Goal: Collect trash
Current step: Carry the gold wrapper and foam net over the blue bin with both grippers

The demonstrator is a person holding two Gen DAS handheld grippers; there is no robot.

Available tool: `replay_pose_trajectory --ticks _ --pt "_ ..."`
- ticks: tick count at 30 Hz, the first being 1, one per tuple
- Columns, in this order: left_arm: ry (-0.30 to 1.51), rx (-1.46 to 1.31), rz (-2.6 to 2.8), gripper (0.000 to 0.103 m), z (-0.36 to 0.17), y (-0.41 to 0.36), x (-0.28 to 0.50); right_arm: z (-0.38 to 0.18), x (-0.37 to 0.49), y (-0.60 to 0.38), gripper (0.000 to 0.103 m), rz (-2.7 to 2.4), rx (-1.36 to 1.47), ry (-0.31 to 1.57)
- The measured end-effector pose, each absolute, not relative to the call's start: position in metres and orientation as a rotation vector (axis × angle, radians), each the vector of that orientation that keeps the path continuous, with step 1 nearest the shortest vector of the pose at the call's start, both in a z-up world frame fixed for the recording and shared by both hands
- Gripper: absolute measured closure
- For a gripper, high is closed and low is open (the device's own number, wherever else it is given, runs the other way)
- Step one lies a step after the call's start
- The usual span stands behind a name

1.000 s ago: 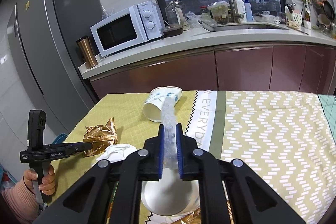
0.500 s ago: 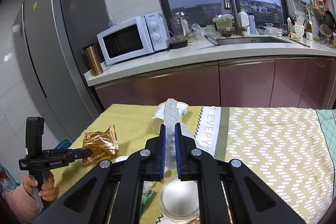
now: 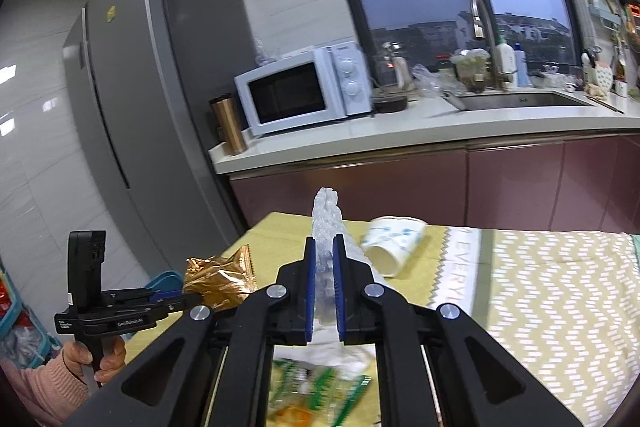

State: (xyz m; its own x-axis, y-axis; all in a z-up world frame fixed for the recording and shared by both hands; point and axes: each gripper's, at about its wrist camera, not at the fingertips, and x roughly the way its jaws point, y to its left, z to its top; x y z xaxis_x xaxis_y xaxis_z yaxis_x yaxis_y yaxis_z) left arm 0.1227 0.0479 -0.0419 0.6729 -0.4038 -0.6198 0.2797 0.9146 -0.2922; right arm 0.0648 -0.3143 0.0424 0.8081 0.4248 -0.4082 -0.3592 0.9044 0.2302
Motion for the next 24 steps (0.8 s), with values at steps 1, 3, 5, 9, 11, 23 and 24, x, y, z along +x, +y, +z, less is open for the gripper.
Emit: replay_pose_trajectory --ticks 1,3,5,9,11,23,24 --pt "0.735 -0.182 -0.385 0.081 -0.04 0.051 0.12 0.043 0.063 -0.31 0.096 0.434 0.143 0.468" --pt "0.727 -0.186 -0.379 0.081 -0.038 0.058 0.114 0.044 0.062 -0.301 0.096 0.461 0.142 0.468" --pt "0.721 -0.192 -0.373 0.081 -0.035 0.065 0.108 0.044 0.06 -0.294 0.096 0.476 0.139 0.468" --pt "0.71 -0.197 -0.364 0.081 -0.032 0.077 0.098 0.044 0.058 -0.281 0.096 0.506 0.14 0.469" --pt "0.705 -0.199 -0.361 0.081 -0.03 0.082 0.094 0.044 0.057 -0.276 0.096 0.52 0.142 0.472" --pt "0.679 -0.215 -0.351 0.081 -0.021 0.101 0.067 0.04 0.047 -0.247 0.096 0.581 0.15 0.486" --pt "0.675 -0.22 -0.352 0.081 -0.02 0.103 0.065 0.04 0.047 -0.244 0.096 0.587 0.151 0.488"
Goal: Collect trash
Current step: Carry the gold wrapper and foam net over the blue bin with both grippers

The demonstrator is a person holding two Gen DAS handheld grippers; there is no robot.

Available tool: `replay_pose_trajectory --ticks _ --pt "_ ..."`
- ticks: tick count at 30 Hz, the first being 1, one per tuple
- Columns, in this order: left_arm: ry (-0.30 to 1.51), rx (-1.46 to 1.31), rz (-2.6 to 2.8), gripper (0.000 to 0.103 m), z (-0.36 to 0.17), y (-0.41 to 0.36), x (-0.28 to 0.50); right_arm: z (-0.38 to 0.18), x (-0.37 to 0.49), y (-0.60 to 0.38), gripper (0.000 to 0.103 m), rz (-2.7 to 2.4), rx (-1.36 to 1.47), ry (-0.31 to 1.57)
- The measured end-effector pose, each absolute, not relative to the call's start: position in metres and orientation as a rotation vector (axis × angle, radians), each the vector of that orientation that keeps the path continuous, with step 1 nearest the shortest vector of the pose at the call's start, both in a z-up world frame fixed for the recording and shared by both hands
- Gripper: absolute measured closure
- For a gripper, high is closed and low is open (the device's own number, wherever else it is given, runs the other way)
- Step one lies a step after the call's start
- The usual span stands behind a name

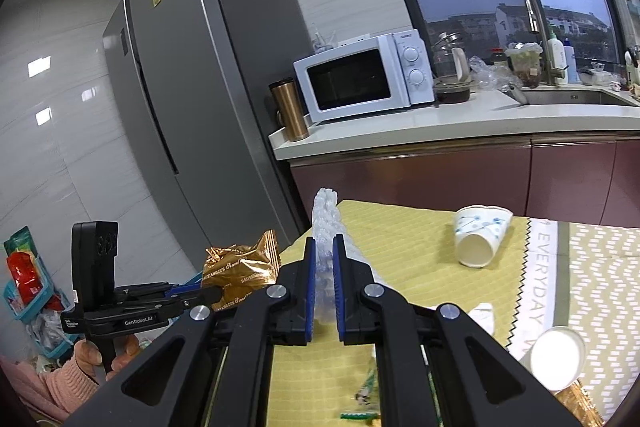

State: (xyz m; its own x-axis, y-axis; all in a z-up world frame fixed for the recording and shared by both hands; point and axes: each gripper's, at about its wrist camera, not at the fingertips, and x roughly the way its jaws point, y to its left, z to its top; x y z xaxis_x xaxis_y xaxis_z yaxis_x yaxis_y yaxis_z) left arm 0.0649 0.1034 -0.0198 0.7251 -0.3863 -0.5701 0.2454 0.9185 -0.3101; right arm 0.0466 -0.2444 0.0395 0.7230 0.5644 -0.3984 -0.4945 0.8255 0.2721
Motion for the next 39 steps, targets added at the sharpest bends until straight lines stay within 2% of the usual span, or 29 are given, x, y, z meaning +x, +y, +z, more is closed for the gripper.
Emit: replay_pose_trajectory --ticks 39 --pt "0.645 -0.225 -0.249 0.08 -0.013 0.154 0.023 0.022 0.041 -0.159 0.096 0.78 0.137 0.564"
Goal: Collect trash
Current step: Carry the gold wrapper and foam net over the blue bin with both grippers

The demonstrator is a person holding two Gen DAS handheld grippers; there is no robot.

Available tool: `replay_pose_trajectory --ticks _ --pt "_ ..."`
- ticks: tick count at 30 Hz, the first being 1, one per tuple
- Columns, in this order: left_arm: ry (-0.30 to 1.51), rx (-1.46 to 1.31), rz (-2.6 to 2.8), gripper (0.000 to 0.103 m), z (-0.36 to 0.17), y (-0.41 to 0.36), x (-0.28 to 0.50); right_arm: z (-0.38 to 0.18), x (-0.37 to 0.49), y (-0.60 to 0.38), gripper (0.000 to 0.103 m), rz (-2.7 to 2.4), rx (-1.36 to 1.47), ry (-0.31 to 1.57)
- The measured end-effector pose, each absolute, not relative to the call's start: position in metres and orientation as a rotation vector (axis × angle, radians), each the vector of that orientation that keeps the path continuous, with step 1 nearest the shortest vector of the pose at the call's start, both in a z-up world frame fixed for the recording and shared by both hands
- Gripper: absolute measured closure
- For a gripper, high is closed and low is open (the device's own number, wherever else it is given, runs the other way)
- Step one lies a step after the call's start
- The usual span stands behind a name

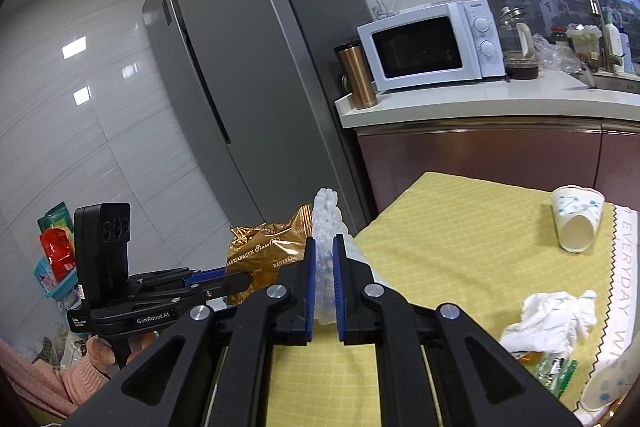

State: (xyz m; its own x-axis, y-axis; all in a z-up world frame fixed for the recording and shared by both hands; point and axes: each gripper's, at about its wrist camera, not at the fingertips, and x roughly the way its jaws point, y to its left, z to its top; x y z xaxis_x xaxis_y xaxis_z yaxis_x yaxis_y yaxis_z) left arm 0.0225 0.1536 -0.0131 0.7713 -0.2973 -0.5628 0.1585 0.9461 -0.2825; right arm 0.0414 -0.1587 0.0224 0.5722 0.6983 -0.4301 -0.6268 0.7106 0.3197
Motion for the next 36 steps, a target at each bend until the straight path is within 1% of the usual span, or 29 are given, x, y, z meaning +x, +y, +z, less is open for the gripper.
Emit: replay_pose_trajectory --ticks 22,36 --pt "0.66 -0.263 -0.085 0.08 -0.028 0.227 0.006 0.016 0.059 -0.092 0.096 0.922 0.129 0.615" --pt "0.702 -0.299 0.015 0.08 -0.05 0.258 0.01 0.005 0.072 -0.048 0.096 1.001 0.14 0.662"
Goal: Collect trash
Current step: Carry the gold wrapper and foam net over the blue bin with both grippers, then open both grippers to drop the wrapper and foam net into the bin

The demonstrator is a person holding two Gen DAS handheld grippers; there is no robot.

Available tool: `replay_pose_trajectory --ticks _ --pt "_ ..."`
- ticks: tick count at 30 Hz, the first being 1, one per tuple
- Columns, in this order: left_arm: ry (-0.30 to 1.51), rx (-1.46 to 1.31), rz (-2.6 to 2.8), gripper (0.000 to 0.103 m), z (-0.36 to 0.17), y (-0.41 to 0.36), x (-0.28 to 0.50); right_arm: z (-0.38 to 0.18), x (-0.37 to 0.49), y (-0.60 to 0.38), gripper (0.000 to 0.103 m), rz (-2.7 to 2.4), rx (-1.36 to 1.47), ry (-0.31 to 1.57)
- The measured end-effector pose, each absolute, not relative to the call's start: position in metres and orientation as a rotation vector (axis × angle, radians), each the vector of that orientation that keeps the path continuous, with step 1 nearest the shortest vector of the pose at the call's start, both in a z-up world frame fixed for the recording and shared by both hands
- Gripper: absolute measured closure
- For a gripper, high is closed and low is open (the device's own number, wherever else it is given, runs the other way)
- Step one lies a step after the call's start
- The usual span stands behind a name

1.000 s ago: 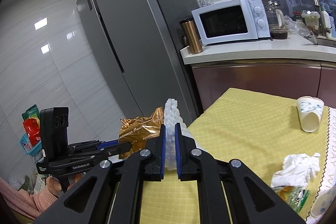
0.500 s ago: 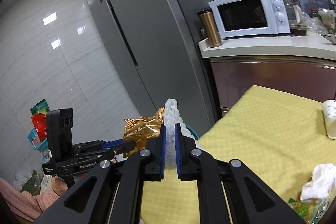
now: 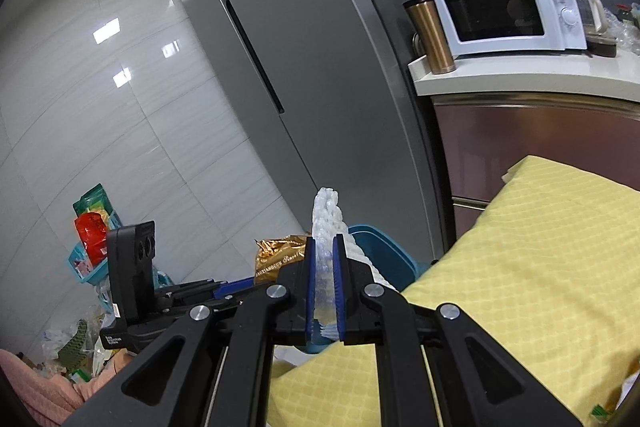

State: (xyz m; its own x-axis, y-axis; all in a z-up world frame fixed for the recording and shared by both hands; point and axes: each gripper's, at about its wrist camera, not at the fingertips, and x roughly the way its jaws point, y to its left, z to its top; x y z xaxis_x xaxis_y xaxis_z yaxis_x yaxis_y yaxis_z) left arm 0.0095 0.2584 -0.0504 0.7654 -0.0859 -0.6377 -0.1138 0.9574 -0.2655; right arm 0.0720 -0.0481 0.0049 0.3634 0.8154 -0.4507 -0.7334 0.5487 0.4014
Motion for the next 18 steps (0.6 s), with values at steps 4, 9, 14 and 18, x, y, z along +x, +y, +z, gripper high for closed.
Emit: replay_pose_trajectory --ticks 4,9,14,18 --pt "0.719 -0.309 0.039 0.079 -0.059 0.265 0.013 0.001 0.076 -0.036 0.096 1.017 0.139 0.678" --pt "0.745 -0.32 0.073 0.079 -0.073 0.275 0.019 -0.007 0.083 -0.02 0.096 1.029 0.136 0.703" --pt "0.769 -0.327 0.094 0.078 -0.084 0.281 0.024 -0.019 0.09 -0.004 0.096 1.031 0.127 0.739" --pt "0.79 -0.335 0.116 0.077 -0.094 0.286 0.03 -0.028 0.097 0.008 0.096 1.03 0.126 0.77"
